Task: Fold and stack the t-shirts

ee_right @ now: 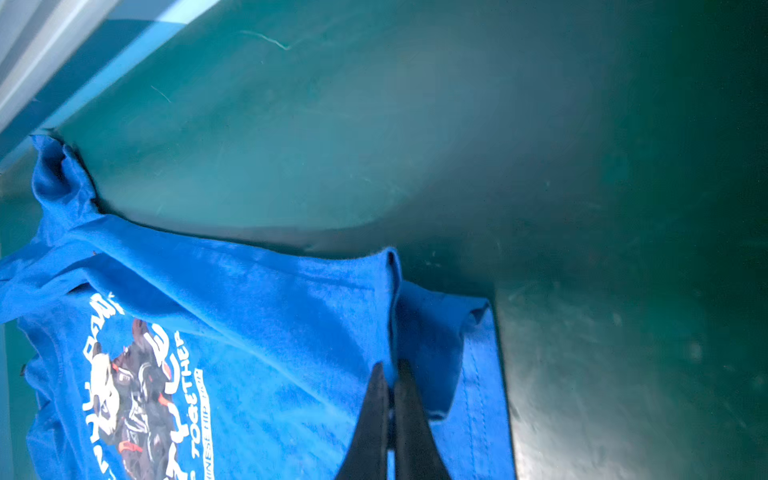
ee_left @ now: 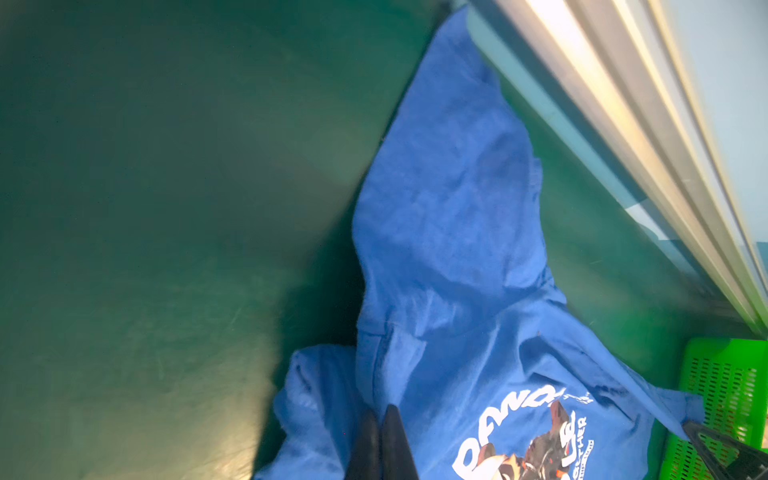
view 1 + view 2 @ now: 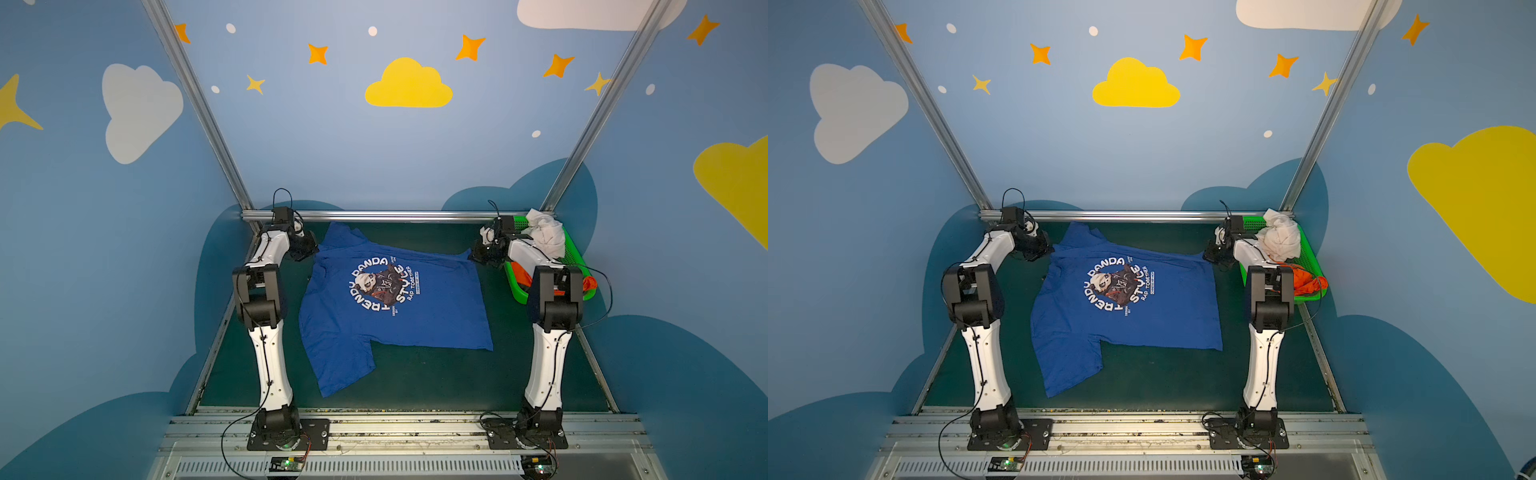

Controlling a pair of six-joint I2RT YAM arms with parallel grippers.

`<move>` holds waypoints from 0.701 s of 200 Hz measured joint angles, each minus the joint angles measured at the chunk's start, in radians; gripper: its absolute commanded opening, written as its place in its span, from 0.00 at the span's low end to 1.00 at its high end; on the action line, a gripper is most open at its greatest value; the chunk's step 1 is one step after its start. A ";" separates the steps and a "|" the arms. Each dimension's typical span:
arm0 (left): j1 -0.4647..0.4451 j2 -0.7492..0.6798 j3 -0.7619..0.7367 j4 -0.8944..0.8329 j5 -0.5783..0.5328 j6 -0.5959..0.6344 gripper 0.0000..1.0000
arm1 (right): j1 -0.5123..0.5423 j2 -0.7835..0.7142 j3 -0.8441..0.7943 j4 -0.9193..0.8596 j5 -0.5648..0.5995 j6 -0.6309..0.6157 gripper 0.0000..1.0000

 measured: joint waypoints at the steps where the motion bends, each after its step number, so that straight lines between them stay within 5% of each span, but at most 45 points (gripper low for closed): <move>1: 0.000 -0.001 -0.004 0.003 0.000 0.000 0.05 | 0.000 -0.001 -0.002 0.001 0.000 0.000 0.00; 98: 0.021 -0.060 -0.186 0.096 -0.035 -0.033 0.06 | -0.001 -0.055 -0.095 0.025 0.034 -0.004 0.00; 111: 0.021 -0.060 -0.186 0.091 -0.047 -0.035 0.17 | -0.001 -0.055 -0.092 0.020 0.033 -0.006 0.07; 140: 0.022 -0.060 -0.154 0.040 -0.078 -0.039 0.60 | -0.002 -0.037 -0.045 -0.026 0.038 -0.014 0.24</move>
